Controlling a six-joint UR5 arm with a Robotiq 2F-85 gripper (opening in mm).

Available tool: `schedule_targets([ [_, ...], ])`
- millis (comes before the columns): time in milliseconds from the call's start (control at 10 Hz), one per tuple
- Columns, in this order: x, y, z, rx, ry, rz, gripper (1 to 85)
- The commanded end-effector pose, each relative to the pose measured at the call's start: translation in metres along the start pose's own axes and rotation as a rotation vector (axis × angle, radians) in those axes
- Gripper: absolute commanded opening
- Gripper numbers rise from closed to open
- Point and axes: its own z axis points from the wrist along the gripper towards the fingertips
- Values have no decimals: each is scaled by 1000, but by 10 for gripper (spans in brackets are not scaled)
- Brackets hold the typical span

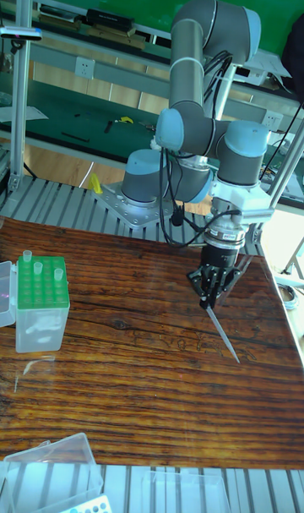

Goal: Insert a large pipette tip into the holder for large pipette tips

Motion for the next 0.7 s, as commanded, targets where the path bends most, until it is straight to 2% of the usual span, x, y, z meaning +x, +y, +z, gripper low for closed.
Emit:
schedule_targets([
  [0,5,-8,-2,10,32,-79,130],
  [200,-3,6,-1,-49,2,-160,147],
  [300,-10,10,0,-67,-24,-165,153],
  [400,-17,9,2,-62,-44,-182,153],
  [600,-21,10,6,-71,-52,-194,157],
])
